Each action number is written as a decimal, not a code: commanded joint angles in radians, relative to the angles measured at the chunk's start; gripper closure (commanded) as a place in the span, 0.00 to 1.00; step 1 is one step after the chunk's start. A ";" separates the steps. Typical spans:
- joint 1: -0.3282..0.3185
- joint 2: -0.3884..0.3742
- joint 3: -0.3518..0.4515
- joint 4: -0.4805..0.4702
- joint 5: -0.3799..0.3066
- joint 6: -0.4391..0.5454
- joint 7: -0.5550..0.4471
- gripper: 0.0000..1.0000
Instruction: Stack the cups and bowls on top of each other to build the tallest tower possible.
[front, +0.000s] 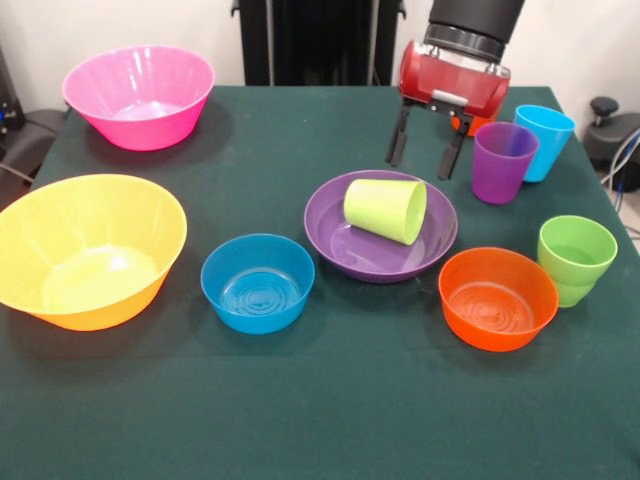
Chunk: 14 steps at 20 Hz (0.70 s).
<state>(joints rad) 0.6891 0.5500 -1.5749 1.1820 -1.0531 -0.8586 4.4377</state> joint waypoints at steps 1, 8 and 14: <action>-0.005 -0.011 0.193 -0.181 0.023 -0.004 0.287 0.00; -0.002 0.001 0.202 -0.200 0.007 0.020 0.281 0.00; -0.012 0.061 0.146 -0.195 -0.026 -0.059 0.290 0.00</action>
<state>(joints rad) 0.6891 0.5346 -1.5355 1.1254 -1.0562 -0.8586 4.4377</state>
